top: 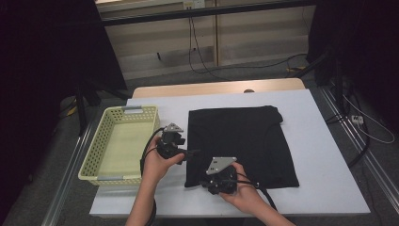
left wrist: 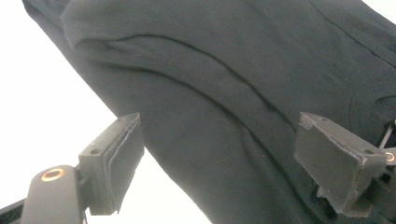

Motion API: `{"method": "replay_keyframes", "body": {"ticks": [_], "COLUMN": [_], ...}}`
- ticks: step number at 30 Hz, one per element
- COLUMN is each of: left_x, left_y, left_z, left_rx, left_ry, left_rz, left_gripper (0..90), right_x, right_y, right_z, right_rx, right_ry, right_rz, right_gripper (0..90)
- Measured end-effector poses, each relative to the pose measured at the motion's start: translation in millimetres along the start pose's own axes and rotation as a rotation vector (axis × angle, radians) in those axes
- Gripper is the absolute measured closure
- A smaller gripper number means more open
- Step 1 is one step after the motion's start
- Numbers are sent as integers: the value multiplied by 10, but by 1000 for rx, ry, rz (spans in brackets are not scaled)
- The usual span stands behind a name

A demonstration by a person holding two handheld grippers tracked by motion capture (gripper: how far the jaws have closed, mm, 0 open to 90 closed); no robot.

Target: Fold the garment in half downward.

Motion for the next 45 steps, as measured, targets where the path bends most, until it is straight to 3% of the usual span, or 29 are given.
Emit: {"method": "replay_keyframes", "body": {"ticks": [6,13,16,30,38,45], "left_x": [18,33,37,74,106,114], "left_y": [-8,0,1,17,-2,4], "left_z": [-3,-2,4,10,24,81], "left_rx": [0,-3,-8,-24,-25,-59], "left_ry": [7,11,11,22,22,18], "left_rz": [-2,9,10,10,17,33], "left_gripper": [169,169,169,168,164,153], "right_x": [-41,-65,-71,-92,-38,39], "right_y": [-2,-4,2,175,142,140], "right_z": [-6,-7,-10,57,54,71], "right_rx": [-2,0,-6,-101,-85,-89], "right_ry": [-44,-63,-67,-126,-97,-82], "right_rz": [-21,-31,-30,58,91,121], "right_gripper": [743,830,842,850,850,850]}}
Point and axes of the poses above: each handheld gripper's, and its own axes: y roughly backward along the jaws, z roughly out of its top, x roughly to its left, the point moved 1 cm from there along -y, roughly forward along the jaws, and after that the axes turned 8 degrees about y, right-handed, at the moved point
